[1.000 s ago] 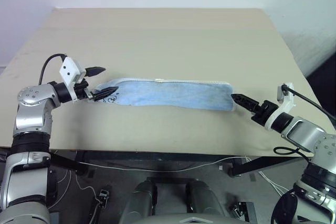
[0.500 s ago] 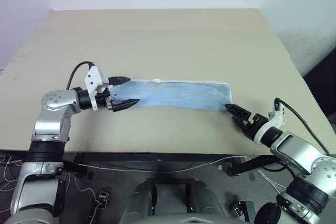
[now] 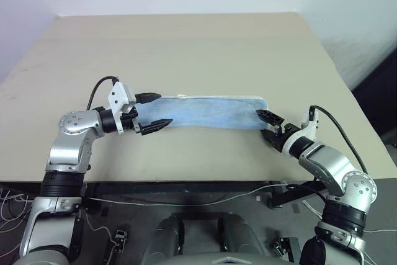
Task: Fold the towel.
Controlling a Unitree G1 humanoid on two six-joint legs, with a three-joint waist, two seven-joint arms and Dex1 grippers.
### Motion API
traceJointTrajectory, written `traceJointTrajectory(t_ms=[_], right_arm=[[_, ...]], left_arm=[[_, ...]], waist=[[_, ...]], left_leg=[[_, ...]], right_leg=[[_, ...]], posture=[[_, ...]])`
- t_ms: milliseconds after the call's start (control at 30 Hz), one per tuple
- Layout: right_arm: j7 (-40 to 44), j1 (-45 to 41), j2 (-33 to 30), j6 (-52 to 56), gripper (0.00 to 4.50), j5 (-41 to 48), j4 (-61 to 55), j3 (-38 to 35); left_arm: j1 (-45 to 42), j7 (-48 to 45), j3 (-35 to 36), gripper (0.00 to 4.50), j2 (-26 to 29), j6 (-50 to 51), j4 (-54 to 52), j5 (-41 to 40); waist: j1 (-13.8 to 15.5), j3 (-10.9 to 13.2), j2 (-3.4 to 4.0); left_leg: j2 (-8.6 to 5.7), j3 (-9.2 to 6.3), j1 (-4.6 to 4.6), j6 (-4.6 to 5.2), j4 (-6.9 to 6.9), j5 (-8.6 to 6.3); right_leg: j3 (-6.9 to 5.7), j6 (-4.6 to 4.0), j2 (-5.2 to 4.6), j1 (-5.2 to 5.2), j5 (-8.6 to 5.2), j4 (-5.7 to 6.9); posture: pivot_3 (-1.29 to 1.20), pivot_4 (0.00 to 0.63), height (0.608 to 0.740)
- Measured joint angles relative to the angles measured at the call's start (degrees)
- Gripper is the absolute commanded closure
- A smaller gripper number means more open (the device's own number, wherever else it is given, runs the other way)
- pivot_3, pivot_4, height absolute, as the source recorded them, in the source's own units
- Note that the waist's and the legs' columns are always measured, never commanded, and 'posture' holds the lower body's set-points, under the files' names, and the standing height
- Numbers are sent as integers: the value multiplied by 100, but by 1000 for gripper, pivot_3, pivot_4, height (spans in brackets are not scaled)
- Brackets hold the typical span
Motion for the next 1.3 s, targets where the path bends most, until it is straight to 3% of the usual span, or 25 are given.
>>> traceJointTrajectory(t_ms=[100,433,500,700,1067,1167,1300], right_arm=[[51,-72,35,-376,616,-165,122,89],[115,-110,93,-1222,4106,-593,255,135],[125,-113,94,-1286,4473,-546,184,133],[113,-56,-51,-1459,4473,-477,183,99],[300,-62,-1695,-1442,4473,-501,523,-595],[697,-322,-2172,-1151,4473,-724,579,-396],[1518,-856,-2596,-661,4473,-1380,303,536]], left_arm=[[45,46,0,0,-4,35,-83,-56],[95,137,-4,0,-24,63,-111,-77],[93,150,-12,0,-37,63,-111,-76],[89,176,-47,0,-52,32,-109,-72],[79,180,-60,0,-67,-3,-24,-52],[75,186,-83,0,-99,-55,-21,-43],[-2,207,-196,0,-181,-71,15,-4]], waist=[[10,-1,-1],[135,0,-1],[138,-1,-2],[164,0,0],[154,4,7],[120,8,13],[116,9,14]], left_leg=[[0,0,14,1,-2,-1],[-3,1,-2,2,-6,-1],[-3,1,-1,2,-5,-1],[-9,1,-4,3,-6,-2],[-8,1,-33,4,-5,-2],[0,4,-32,4,-5,-2],[7,5,-34,4,-5,-2]], right_leg=[[-1,0,1,15,0,-6],[2,0,-3,-5,0,-7],[2,0,-5,-2,0,-7],[1,1,-6,-4,-1,-9],[0,1,-5,-28,-1,-11],[2,1,-2,-31,-1,-11],[1,0,2,-34,-1,-11]], posture=[[0,150,740],[0,150,740],[0,150,740],[0,150,740],[0,150,740],[0,150,740],[0,150,740]])
